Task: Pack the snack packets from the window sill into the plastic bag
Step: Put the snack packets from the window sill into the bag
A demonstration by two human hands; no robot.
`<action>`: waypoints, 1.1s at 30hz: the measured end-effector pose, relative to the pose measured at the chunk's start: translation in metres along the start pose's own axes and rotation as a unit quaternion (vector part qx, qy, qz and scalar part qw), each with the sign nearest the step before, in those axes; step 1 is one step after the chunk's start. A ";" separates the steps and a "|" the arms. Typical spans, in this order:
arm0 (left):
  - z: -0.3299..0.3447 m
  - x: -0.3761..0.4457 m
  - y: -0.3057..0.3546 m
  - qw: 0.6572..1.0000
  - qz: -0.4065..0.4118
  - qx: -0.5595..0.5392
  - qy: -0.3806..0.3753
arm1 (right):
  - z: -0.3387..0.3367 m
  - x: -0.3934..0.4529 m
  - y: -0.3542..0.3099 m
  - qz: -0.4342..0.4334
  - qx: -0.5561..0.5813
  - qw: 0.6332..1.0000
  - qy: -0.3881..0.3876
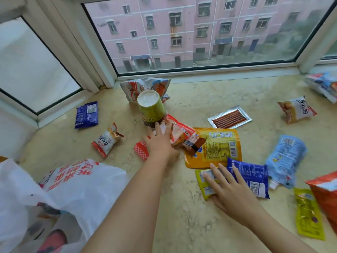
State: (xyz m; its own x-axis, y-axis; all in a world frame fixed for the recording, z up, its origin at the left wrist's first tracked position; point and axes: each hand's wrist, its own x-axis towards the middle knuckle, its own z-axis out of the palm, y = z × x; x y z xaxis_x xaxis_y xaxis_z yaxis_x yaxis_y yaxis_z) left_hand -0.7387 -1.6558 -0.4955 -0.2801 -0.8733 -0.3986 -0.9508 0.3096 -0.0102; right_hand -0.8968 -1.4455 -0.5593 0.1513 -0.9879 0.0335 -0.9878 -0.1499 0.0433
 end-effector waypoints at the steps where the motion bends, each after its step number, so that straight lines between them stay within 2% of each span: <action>1: 0.001 0.002 -0.002 1.000 0.000 -0.012 -0.003 | 0.001 0.000 0.001 -0.007 -0.001 1.000 0.003; 6: 0.008 0.003 -0.011 1.000 0.009 -0.027 0.004 | -0.004 0.007 0.011 -0.072 0.004 0.997 -0.018; 10: 0.011 -0.012 -0.006 0.997 -0.003 -0.061 0.045 | -0.013 0.012 0.016 -0.086 0.029 0.994 -0.063; 13: 0.016 -0.028 -0.002 0.995 -0.025 -0.078 0.049 | -0.018 0.010 0.013 -0.088 0.052 0.993 -0.065; 16: 0.016 -0.047 0.003 0.992 -0.054 -0.102 0.051 | -0.023 0.002 0.004 -0.082 0.082 0.992 -0.042; 19: 0.005 -0.066 0.009 0.990 -0.049 -0.117 0.059 | -0.033 -0.006 -0.006 -0.059 0.124 0.990 -0.007; 23: -0.025 -0.105 0.013 0.981 -0.019 -0.154 0.120 | -0.058 -0.012 -0.018 -0.042 0.179 0.982 0.034; 28: -0.081 -0.183 0.000 0.962 -0.010 -0.188 0.198 | -0.127 -0.028 -0.039 -0.049 0.195 0.978 0.060; 33: -0.123 -0.257 -0.037 0.954 -0.055 -0.198 0.219 | -0.213 -0.038 -0.068 -0.081 0.201 0.971 0.103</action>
State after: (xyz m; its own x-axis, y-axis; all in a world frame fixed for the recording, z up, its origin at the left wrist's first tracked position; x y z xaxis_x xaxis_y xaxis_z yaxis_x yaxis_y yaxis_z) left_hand -0.6478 -1.4889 -0.2798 -0.1221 -0.9925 0.0072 -0.9289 0.1168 0.3515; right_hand -0.8276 -1.3897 -0.3508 0.2688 -0.9277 0.2589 -0.8791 -0.3461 -0.3276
